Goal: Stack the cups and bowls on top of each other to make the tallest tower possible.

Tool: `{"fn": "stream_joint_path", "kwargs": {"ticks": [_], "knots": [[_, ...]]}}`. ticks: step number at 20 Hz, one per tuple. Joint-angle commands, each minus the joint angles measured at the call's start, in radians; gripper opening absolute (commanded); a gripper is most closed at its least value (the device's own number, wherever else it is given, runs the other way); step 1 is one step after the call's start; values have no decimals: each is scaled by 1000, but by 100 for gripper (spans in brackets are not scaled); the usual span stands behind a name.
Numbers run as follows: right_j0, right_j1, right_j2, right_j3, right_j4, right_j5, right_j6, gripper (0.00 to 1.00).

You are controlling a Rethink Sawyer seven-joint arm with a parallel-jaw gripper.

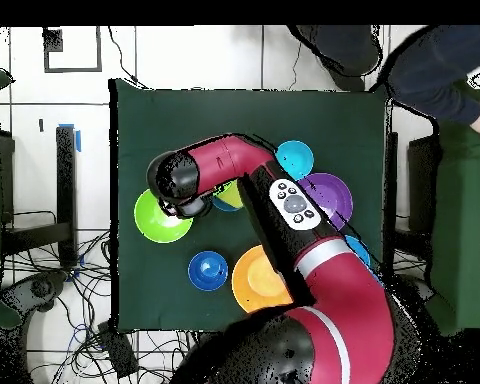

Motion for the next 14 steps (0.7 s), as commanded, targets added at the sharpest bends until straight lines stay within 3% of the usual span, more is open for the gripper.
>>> {"fn": "stream_joint_path", "kwargs": {"ticks": [1,7,14], "knots": [[-17,-80,0,79,-25,21,-150,100],[-27,-109,7,87,-15,30,-164,100],[-26,-67,7,54,-48,9,-211,100]]}}
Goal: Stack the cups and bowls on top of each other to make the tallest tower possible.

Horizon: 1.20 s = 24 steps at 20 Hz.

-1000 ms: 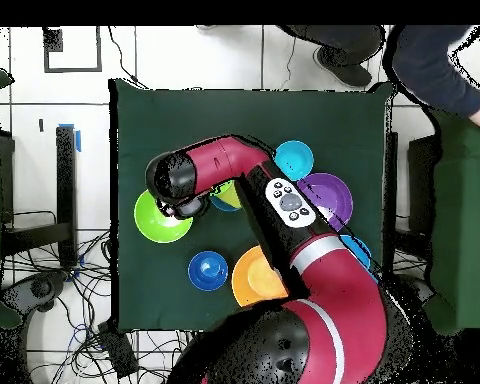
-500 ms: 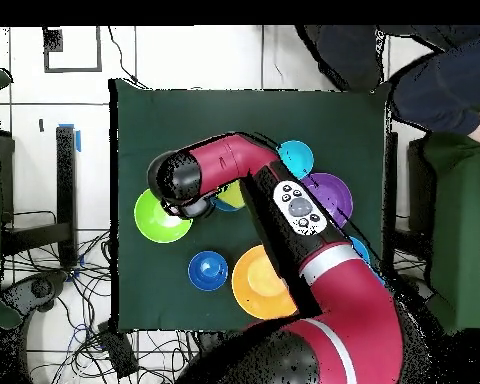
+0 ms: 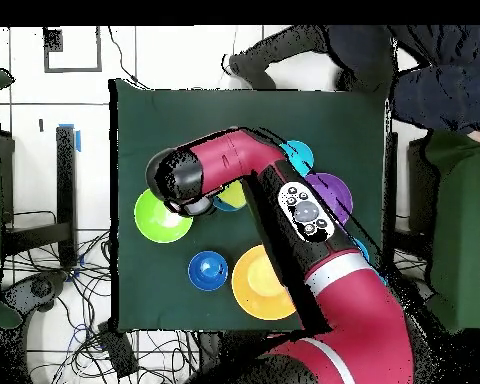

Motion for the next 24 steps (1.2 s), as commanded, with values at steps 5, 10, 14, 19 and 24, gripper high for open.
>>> {"fn": "stream_joint_path", "kwargs": {"ticks": [5,10,14,19,24], "knots": [[-6,92,3,-27,-77,-6,-232,100],[-7,108,5,-47,-81,2,-244,100],[-8,136,5,-72,-86,7,-261,100],[-15,142,6,-75,-77,22,-262,100],[-25,157,5,-81,-76,29,-271,100]]}}
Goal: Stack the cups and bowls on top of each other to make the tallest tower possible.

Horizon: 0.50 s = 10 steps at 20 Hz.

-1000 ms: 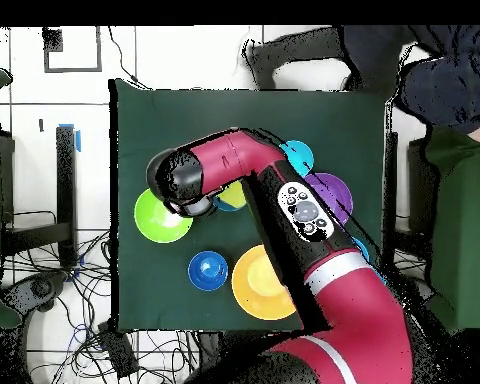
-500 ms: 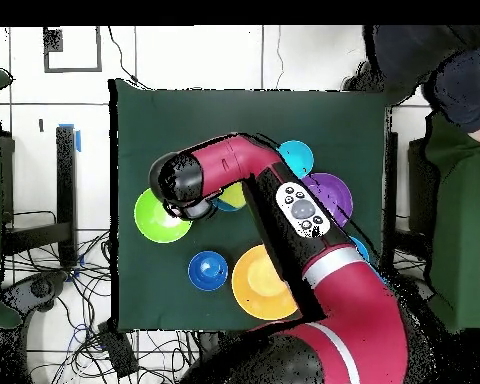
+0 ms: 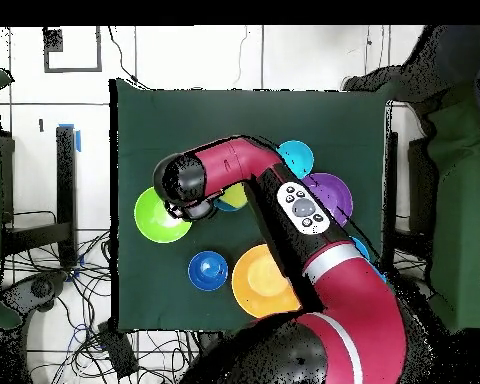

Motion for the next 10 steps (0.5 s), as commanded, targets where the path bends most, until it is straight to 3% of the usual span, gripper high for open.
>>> {"fn": "stream_joint_path", "kwargs": {"ticks": [1,10], "knots": [[-19,69,5,-68,-67,28,-273,100],[-29,85,7,-79,-78,29,-285,100]]}}
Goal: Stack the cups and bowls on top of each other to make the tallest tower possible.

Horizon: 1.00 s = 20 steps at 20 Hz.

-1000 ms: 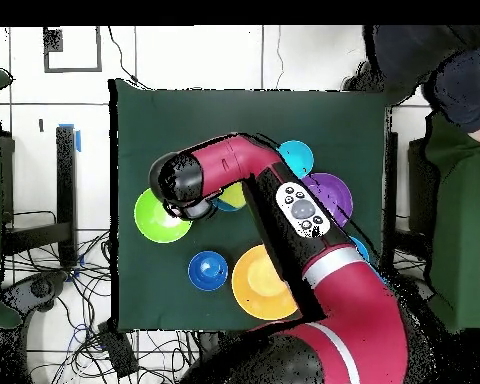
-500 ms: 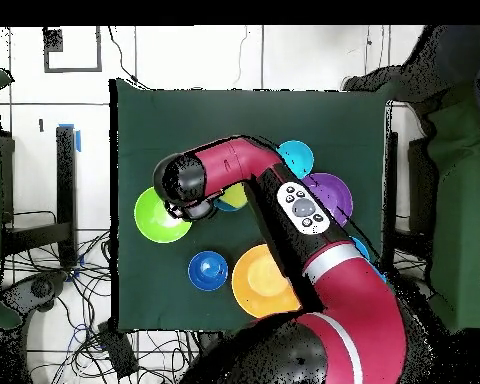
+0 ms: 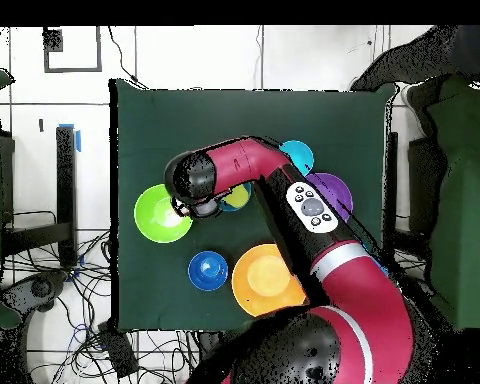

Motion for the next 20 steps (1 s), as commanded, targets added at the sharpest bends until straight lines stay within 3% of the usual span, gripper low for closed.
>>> {"fn": "stream_joint_path", "kwargs": {"ticks": [1,9,16,20], "knots": [[-7,56,7,-63,-77,25,-285,100],[-14,24,5,-10,-84,-6,-251,100],[-20,15,20,-32,-61,40,-279,100],[0,27,32,-103,-56,96,-322,100]]}}
